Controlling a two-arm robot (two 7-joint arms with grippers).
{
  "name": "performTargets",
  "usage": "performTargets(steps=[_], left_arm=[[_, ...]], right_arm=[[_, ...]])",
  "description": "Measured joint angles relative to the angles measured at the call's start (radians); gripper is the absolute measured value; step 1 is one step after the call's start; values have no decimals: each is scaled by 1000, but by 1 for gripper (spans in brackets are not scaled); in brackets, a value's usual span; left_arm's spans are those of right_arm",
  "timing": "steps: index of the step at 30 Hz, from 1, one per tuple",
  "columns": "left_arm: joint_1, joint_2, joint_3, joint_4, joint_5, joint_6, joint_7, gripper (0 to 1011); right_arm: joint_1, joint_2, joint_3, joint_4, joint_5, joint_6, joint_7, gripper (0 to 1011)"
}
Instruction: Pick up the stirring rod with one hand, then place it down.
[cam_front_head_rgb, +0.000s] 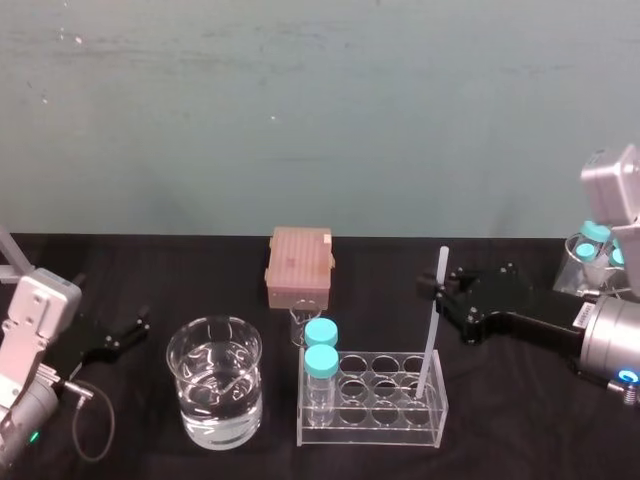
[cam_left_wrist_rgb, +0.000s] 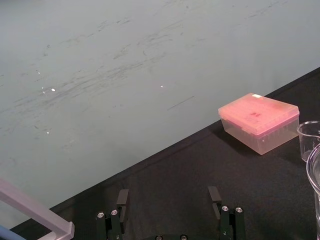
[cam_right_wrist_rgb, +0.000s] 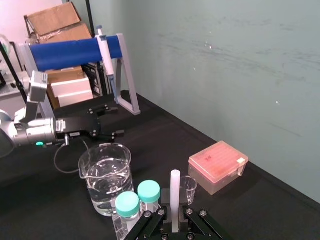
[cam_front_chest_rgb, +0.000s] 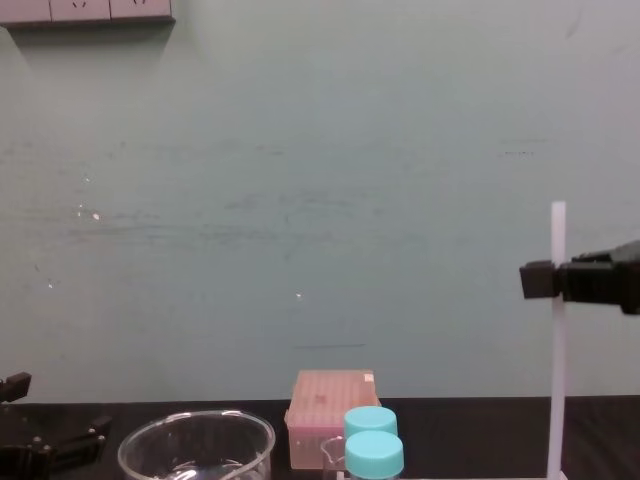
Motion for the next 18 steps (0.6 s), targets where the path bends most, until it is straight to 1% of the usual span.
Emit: performTargets(steps=[6, 8, 18], left_arm=[[0, 0, 0, 0, 0, 0, 0, 1005], [0, 0, 0, 0, 0, 0, 0, 1005], [0, 0, 0, 0, 0, 0, 0, 1005]], right_arm=[[6, -18, -18, 32, -31, -13, 19, 70], [8, -27, -26, 49, -49, -20, 27, 70], [11, -56, -46, 96, -101, -34, 47, 70]])
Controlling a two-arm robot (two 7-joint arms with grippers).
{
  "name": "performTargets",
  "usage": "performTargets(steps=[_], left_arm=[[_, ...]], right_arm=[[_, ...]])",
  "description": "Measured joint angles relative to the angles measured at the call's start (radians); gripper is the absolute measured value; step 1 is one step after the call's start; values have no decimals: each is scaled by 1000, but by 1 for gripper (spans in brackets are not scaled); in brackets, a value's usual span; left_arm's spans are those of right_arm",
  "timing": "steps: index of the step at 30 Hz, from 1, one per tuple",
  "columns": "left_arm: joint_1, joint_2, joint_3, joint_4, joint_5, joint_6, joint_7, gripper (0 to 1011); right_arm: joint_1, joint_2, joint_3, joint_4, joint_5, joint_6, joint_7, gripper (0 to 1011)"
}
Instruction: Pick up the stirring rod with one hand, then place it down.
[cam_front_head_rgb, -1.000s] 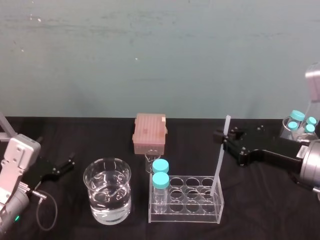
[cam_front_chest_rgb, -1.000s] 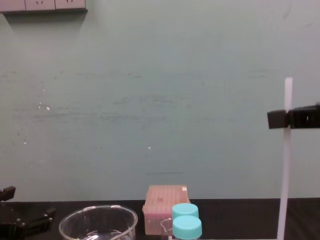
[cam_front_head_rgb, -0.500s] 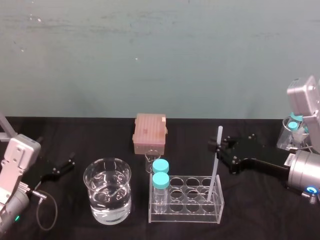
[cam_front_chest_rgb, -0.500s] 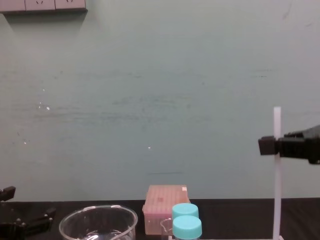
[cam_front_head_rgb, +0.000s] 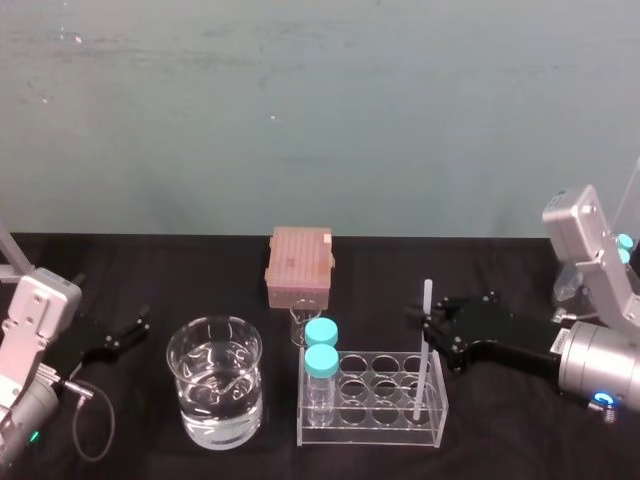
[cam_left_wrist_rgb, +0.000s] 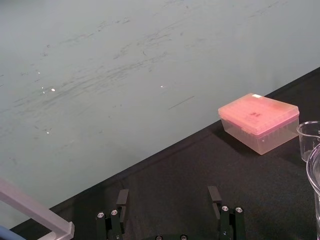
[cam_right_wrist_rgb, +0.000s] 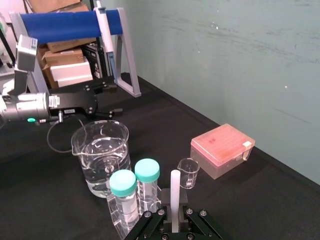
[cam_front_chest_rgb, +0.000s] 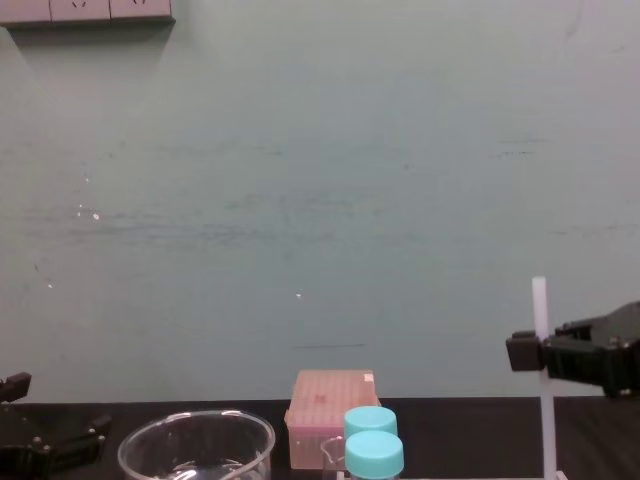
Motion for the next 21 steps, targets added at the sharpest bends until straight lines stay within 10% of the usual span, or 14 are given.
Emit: performTargets(steps=[21], left_arm=[[0, 0, 0, 0, 0, 0, 0, 1005]], right_arm=[[-3, -33, -4, 39, -53, -18, 21, 70]])
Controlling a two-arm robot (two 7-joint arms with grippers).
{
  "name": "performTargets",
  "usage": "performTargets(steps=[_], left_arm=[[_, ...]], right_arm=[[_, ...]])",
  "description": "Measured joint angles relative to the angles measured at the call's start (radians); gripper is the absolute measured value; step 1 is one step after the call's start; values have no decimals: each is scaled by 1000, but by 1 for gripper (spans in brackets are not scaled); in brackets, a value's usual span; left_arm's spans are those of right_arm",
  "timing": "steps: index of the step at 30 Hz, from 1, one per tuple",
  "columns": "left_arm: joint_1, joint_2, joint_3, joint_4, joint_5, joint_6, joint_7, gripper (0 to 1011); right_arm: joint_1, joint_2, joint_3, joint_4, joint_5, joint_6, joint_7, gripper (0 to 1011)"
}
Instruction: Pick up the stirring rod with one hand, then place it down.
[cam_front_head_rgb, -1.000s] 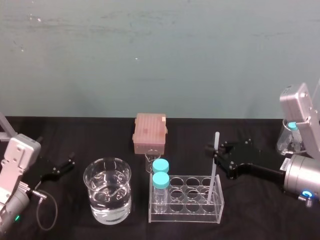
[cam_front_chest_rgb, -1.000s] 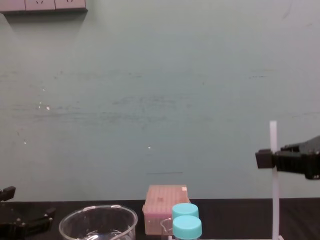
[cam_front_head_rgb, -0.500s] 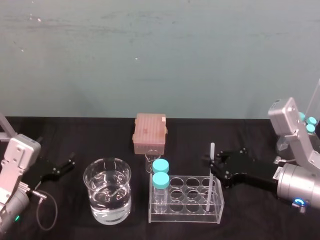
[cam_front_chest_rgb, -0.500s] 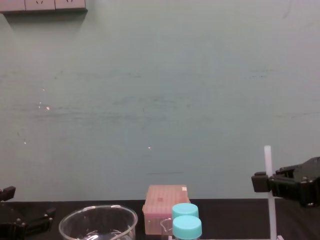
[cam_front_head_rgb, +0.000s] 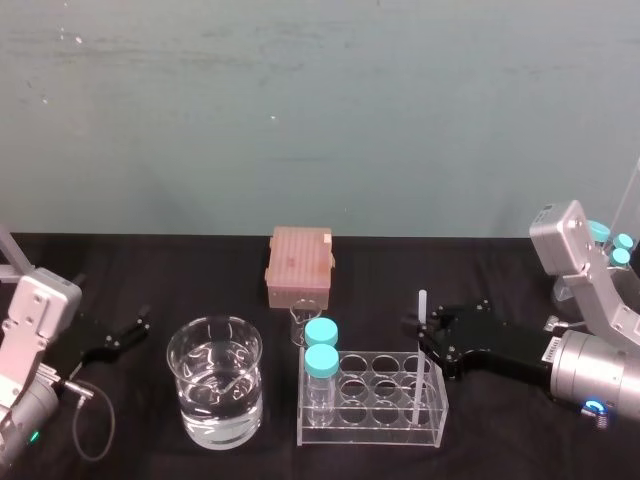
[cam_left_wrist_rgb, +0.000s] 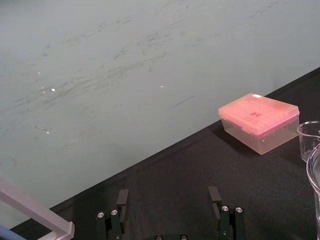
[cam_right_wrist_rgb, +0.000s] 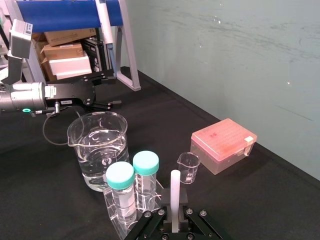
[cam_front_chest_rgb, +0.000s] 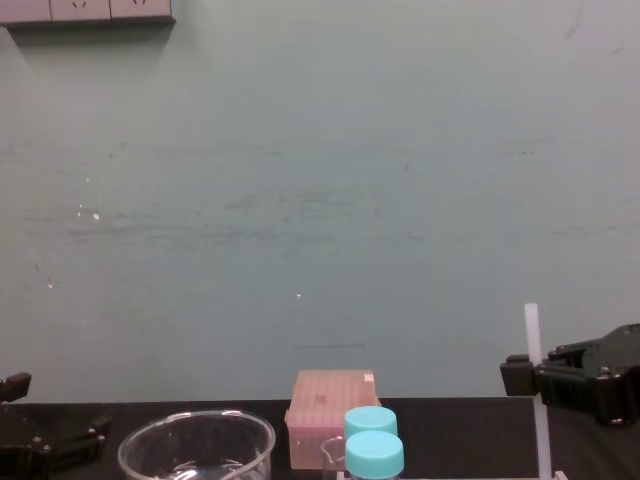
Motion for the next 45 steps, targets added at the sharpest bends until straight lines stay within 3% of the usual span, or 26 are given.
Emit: performTargets(steps=[10, 21, 22, 34, 40, 45], left_arm=[[0, 0, 0, 0, 0, 0, 0, 1005], [0, 0, 0, 0, 0, 0, 0, 1005], [0, 0, 0, 0, 0, 0, 0, 1005], [0, 0, 0, 0, 0, 0, 0, 1005], [0, 0, 0, 0, 0, 0, 0, 1005], [0, 0, 0, 0, 0, 0, 0, 1005]], right_arm=[[0, 2, 1, -1, 2, -1, 0, 95], [0, 2, 1, -2, 3, -1, -1, 413], [0, 2, 1, -2, 3, -1, -1, 486], [0, 3, 1, -2, 4, -2, -1, 855], [0, 3, 1, -2, 4, -2, -1, 997], [0, 3, 1, -2, 4, -2, -1, 1003]])
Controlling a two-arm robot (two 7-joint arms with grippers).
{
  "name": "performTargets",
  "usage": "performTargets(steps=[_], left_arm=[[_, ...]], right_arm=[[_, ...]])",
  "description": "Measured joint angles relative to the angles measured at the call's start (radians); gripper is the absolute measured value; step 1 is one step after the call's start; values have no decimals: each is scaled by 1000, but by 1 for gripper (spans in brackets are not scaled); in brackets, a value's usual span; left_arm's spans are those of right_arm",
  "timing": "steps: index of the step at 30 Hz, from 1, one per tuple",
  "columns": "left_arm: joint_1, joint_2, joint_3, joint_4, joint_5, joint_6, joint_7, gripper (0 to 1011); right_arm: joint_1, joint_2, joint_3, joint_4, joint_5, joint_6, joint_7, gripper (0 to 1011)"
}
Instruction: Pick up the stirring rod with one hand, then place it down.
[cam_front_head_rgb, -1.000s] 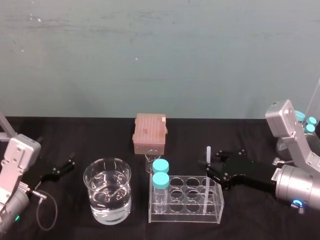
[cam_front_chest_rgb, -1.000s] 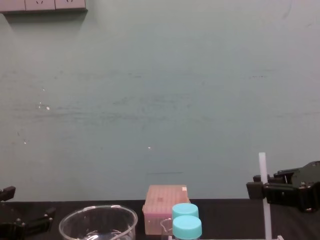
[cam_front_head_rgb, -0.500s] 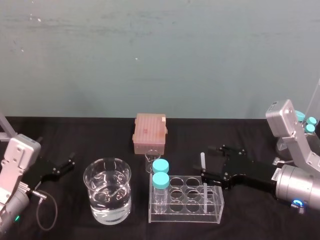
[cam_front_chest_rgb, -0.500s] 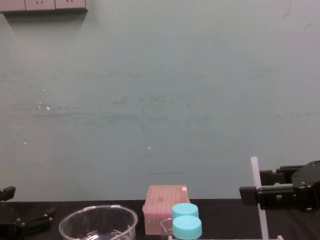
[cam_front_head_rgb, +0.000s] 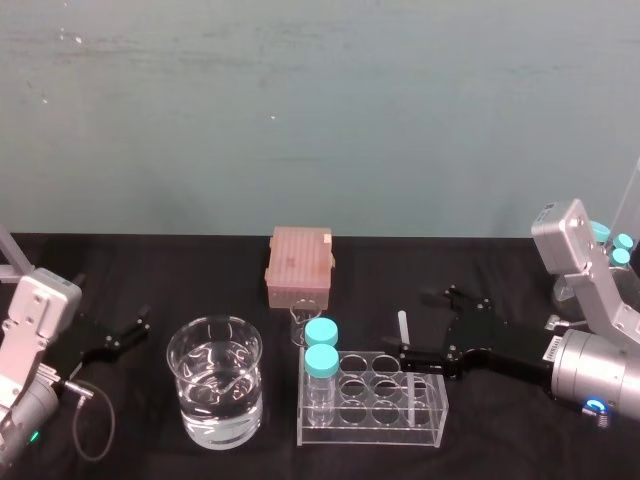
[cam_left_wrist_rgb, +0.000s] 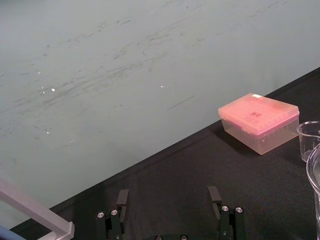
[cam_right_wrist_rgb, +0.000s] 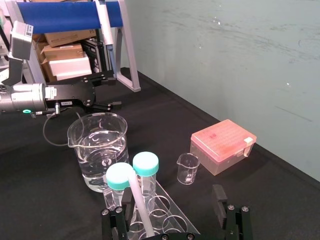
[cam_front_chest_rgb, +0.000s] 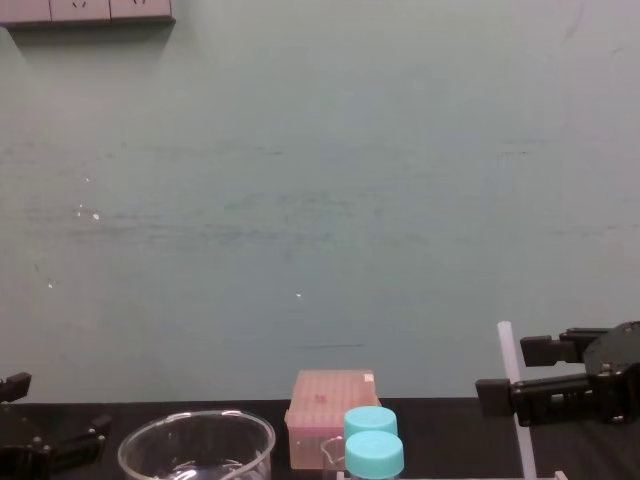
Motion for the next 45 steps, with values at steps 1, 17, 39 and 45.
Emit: performTargets(steps=[1, 17, 39, 45], left_arm=[[0, 0, 0, 0, 0, 0, 0, 1005], [0, 0, 0, 0, 0, 0, 0, 1005], [0, 0, 0, 0, 0, 0, 0, 1005], [0, 0, 0, 0, 0, 0, 0, 1005]], right_arm=[[0, 0, 0, 0, 0, 0, 0, 1003], [19, -43, 105, -37, 215, -82, 110, 1003], [80, -306, 124, 182, -174, -348, -452, 1003], [59, -377, 119, 279, -228, -393, -526, 1003]])
